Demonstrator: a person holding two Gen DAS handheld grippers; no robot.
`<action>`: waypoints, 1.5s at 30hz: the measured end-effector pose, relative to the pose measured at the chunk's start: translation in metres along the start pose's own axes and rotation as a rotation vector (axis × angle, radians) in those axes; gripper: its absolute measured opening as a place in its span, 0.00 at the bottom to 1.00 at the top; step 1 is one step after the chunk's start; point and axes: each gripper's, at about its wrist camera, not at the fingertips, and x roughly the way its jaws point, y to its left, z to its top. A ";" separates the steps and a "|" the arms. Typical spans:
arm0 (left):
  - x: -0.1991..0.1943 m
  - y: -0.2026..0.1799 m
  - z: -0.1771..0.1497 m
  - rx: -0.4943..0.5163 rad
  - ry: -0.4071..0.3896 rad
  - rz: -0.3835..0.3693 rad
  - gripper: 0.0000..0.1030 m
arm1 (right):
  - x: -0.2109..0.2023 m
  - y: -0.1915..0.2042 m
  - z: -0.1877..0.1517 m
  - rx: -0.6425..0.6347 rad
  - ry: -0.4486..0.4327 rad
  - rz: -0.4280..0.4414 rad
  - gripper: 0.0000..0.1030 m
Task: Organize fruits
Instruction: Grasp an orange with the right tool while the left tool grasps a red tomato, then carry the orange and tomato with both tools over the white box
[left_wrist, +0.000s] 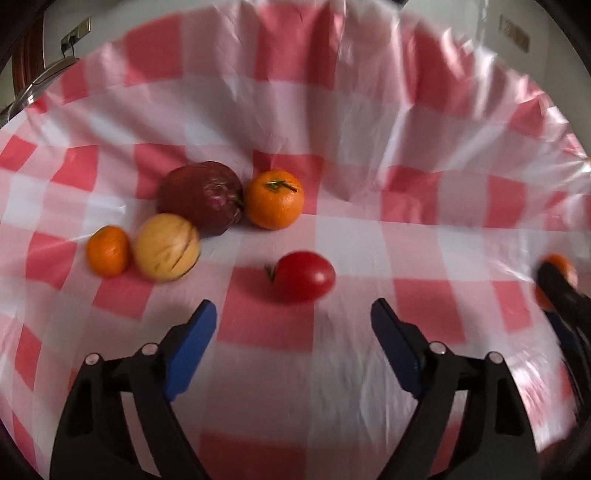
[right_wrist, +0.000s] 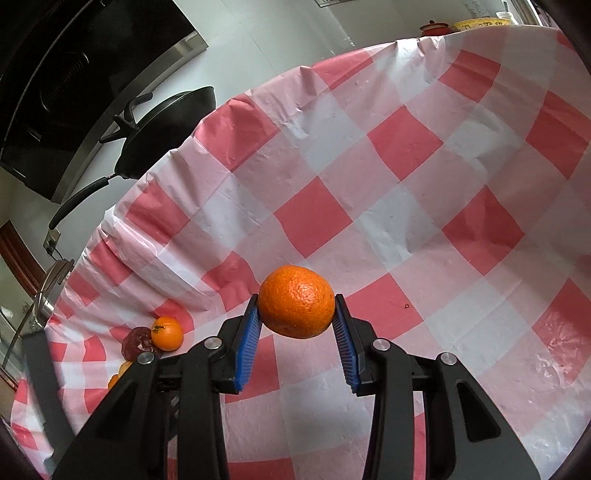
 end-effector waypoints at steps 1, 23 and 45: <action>0.006 -0.001 0.003 -0.006 0.018 -0.003 0.69 | 0.001 0.001 0.000 -0.002 0.002 0.002 0.38; -0.086 0.057 -0.062 -0.175 -0.210 -0.023 0.37 | 0.005 0.003 -0.001 -0.003 0.023 0.015 0.38; -0.271 0.207 -0.283 -0.255 -0.215 0.239 0.37 | -0.119 0.111 -0.154 -0.333 0.391 0.384 0.38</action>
